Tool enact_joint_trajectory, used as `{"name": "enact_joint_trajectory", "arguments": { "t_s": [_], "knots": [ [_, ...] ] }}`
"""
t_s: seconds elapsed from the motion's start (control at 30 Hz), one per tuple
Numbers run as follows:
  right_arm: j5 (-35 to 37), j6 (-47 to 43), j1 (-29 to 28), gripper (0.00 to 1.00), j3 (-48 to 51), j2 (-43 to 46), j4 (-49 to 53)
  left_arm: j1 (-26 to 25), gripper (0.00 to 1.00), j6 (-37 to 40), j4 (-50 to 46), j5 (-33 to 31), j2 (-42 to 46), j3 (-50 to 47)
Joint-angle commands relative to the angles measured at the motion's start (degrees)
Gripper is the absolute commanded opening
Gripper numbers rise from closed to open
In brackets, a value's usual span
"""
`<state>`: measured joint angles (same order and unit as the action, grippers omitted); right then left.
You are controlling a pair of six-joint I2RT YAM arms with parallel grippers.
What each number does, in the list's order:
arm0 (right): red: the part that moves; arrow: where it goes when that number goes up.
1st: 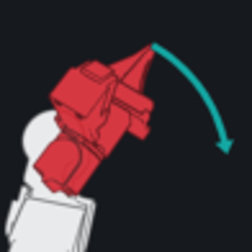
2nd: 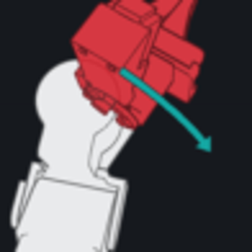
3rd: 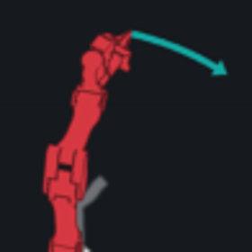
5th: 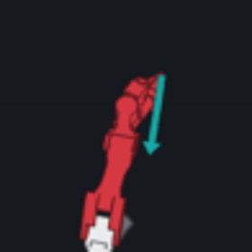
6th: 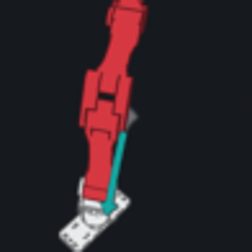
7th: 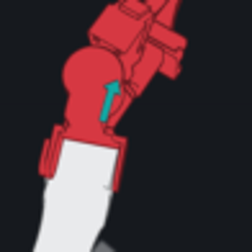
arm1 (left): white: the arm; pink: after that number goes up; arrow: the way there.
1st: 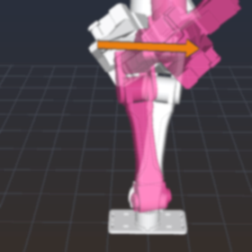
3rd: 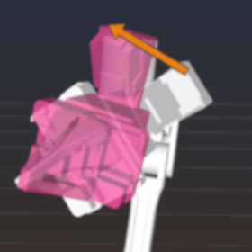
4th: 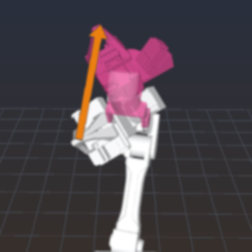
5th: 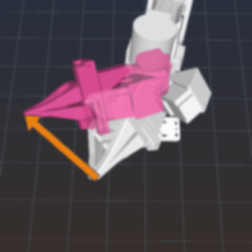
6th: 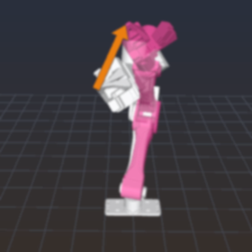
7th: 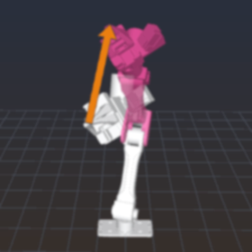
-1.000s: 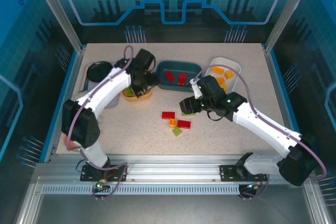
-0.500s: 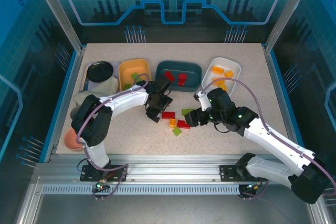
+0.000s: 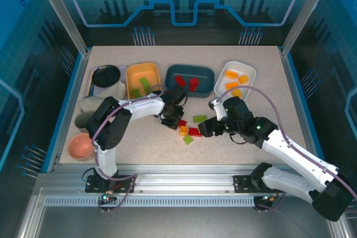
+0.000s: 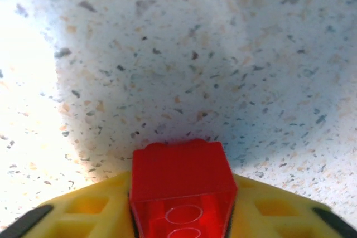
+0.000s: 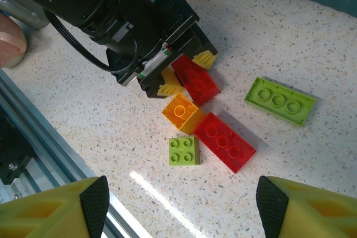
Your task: Sort the legos into containers by color
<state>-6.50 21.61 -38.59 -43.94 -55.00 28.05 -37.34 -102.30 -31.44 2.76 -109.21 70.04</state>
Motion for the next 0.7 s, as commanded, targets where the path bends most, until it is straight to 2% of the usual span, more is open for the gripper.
{"name": "enact_joint_trajectory", "arguments": {
  "t_s": [0.0,0.1,0.23,0.4,0.53,0.67],
  "knots": [
    [-0.3,0.7,-0.2,0.73,0.0,1.4,1.3,-0.3,0.31,-0.4,-0.3,-2.0,-0.8,-0.2],
    [0.7,0.4,-0.2,0.73,-0.8,2.1,2.0,-0.3,0.23,1.7,-1.3,-4.2,1.2,1.0],
    [4.4,1.0,0.8,0.73,-3.3,3.1,3.6,-0.2,0.22,8.7,-6.5,-7.2,4.0,7.1],
    [9.5,4.7,5.1,0.73,-4.8,4.9,1.9,0.3,0.22,15.7,-10.1,-10.4,6.2,13.6],
    [11.4,8.9,9.8,0.74,-5.0,4.5,-2.5,2.7,0.21,22.8,-8.8,-8.5,1.7,21.1],
    [9.6,14.0,14.8,0.74,-6.1,1.4,-5.1,4.5,0.2,32.1,-6.6,-4.7,-8.3,34.0]
  ]
}}
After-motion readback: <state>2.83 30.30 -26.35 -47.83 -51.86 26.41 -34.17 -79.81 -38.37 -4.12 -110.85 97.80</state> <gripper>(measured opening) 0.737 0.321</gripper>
